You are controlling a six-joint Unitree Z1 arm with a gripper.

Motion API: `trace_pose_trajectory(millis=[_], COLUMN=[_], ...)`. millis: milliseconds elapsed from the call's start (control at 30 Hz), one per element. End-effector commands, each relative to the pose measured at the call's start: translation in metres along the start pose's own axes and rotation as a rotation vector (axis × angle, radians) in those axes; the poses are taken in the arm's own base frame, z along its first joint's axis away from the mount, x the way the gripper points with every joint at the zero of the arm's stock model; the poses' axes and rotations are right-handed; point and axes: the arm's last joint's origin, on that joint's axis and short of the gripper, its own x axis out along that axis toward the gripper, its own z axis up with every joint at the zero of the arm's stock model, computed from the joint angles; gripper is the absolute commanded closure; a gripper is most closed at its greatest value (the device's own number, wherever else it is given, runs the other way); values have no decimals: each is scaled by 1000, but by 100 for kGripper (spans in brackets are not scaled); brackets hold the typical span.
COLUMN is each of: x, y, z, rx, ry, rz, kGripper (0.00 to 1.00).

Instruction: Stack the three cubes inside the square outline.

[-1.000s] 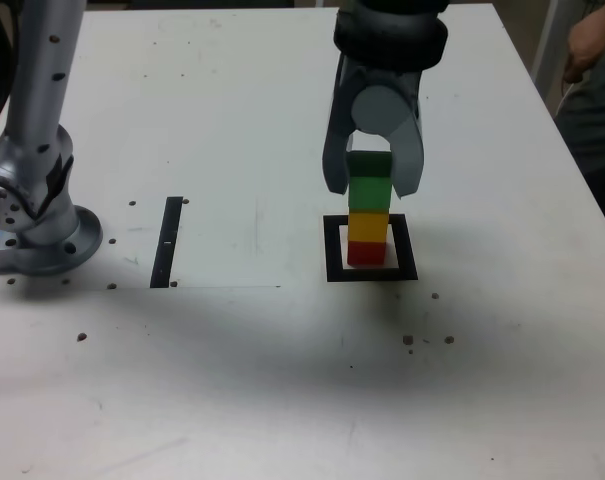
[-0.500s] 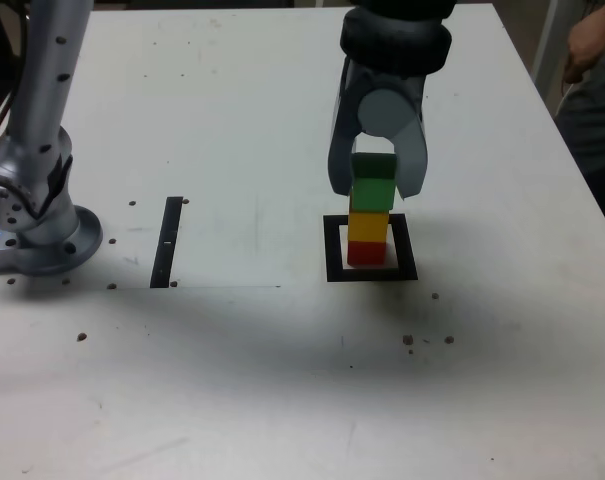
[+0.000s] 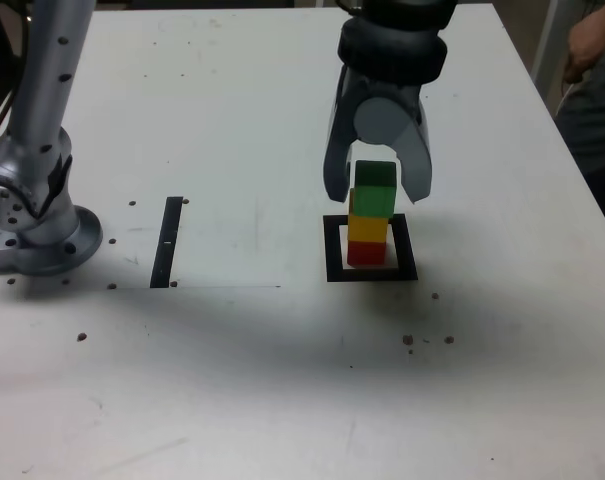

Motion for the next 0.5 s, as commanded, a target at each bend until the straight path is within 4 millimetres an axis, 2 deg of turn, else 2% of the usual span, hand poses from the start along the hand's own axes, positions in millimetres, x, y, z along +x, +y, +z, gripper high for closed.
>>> trace_pose_trajectory(millis=[0,233,467], x=[0,-9,-28], y=[1,1,-3], z=[0,-8,-30], rx=[0,1,4], ry=[-1,-29,-78], rz=[0,26,68], kGripper=[0,0,0])
